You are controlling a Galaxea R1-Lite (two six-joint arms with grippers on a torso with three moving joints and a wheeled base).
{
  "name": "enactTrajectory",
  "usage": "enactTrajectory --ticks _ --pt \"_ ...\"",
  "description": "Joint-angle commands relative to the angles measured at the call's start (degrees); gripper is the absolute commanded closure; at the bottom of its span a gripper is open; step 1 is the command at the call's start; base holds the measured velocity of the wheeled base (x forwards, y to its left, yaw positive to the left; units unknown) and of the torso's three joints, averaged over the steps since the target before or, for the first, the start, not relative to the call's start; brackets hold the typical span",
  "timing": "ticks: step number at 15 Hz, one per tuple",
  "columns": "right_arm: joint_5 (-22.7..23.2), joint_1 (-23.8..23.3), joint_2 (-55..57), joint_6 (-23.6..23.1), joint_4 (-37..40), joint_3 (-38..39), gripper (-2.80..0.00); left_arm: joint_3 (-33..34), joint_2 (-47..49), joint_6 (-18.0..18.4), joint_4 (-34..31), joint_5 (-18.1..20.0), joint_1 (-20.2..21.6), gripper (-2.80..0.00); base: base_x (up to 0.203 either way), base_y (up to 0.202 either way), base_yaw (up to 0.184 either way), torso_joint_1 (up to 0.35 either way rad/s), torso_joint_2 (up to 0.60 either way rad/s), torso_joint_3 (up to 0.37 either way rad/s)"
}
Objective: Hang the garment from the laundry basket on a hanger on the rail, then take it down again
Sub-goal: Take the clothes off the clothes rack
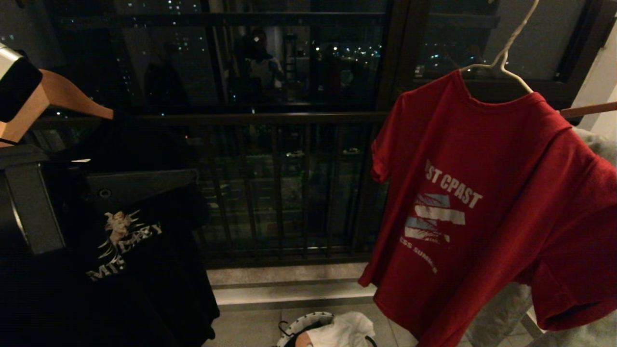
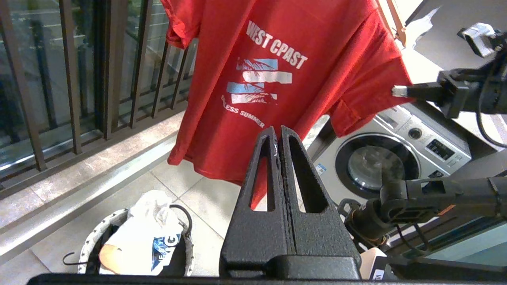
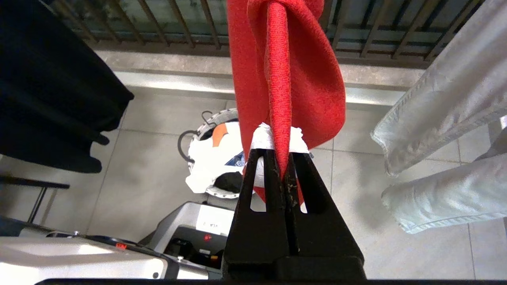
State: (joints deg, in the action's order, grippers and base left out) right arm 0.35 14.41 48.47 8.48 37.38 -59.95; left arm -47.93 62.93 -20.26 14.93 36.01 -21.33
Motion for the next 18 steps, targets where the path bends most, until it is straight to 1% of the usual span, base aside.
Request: enactTrajectory --ticks 1,4,7,10,13,15,18 --pt "-0.64 0.0 -2.27 0.03 0.39 0.01 0.0 -0.29 0.33 -0.22 0.1 0.21 -0.02 0.0 0.0 0.0 0.0 0.0 0.0 0.0" --pt "-3.76 0.0 -3.85 -0.15 1.42 -0.32 0.0 -0.8 0.67 -0.18 -0.31 0.16 -0.02 0.0 0.0 0.0 0.0 0.0 0.0 0.0" --pt "-5.65 0.0 -5.28 -0.31 2.18 -0.83 0.0 -3.08 1.5 -0.31 -1.96 -0.46 -0.02 0.0 0.0 0.0 0.0 0.0 0.0 0.0" --pt "-5.89 0.0 -7.49 -0.29 4.36 -2.6 0.0 -6.99 1.58 -0.23 -9.3 -0.92 -0.02 0.0 0.0 0.0 0.0 0.0 0.0 0.0" --pt "-5.89 0.0 -9.77 -0.4 5.04 -3.13 0.0 -8.12 2.18 -0.25 -10.01 -1.33 -0.02 0.0 0.0 0.0 0.0 0.0 0.0 0.0" --pt "-5.69 0.0 -11.66 -0.5 5.5 -3.15 0.0 -9.33 3.19 -0.25 -11.25 -2.68 -0.03 0.0 0.0 0.0 0.0 0.0 0.0 0.0" --pt "-4.53 0.01 -14.89 -2.43 5.51 -3.07 0.0 -13.05 4.95 -0.31 -16.86 -5.95 -0.75 0.0 0.0 0.0 0.0 0.0 0.0 0.0"
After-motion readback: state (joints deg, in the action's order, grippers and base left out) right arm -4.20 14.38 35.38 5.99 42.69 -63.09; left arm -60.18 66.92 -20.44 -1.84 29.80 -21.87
